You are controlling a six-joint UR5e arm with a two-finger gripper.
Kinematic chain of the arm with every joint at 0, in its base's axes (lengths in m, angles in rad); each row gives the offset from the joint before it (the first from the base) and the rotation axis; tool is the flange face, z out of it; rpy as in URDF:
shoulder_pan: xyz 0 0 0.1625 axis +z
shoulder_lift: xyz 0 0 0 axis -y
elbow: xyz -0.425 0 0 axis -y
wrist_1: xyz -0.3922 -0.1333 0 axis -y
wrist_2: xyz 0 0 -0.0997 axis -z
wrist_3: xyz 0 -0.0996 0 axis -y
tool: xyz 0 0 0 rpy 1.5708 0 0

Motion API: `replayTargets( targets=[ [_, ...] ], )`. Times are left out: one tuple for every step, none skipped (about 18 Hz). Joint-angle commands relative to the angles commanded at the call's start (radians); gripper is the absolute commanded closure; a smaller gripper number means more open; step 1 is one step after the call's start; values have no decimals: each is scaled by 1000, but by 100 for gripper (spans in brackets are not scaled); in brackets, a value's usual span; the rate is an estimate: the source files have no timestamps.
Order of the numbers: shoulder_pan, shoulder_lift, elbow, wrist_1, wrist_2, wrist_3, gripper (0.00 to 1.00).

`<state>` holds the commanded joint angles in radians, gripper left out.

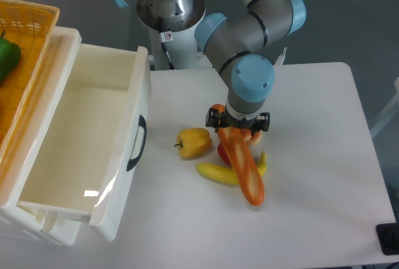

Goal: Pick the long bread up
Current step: 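Close the gripper on the baguette's end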

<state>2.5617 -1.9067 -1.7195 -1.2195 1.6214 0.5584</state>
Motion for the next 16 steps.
replayTargets(
  targets=[
    [2, 0, -8, 2, 0, -2, 0],
    [0, -2, -12, 2, 0, -9, 0],
    [-2, -3, -17, 3, 0, -24, 0],
    [-2, -5, -18, 3, 0, -38, 0],
    [-3, -5, -23, 3, 0, -46, 0],
    [-3, -5, -26, 3, 0, -45, 0],
    [-2, -5, -28, 2, 0, -43, 0],
    [-3, -5, -31, 3, 2, -43, 0],
    [-3, -8, -32, 3, 2, -45, 0],
    [-3, -8, -32, 3, 2, -46, 0],
    [-3, -9, -31, 2, 2, -45, 0],
    [-3, -9, -31, 2, 3, -41, 0],
    [-3, -11, -31, 3, 8, -41, 10],
    [-5, -14, -31, 3, 11, -40, 20],
    [-5, -15, -31, 3, 15, -41, 30],
    [-5, -17, -31, 3, 17, -41, 40]
  ],
)
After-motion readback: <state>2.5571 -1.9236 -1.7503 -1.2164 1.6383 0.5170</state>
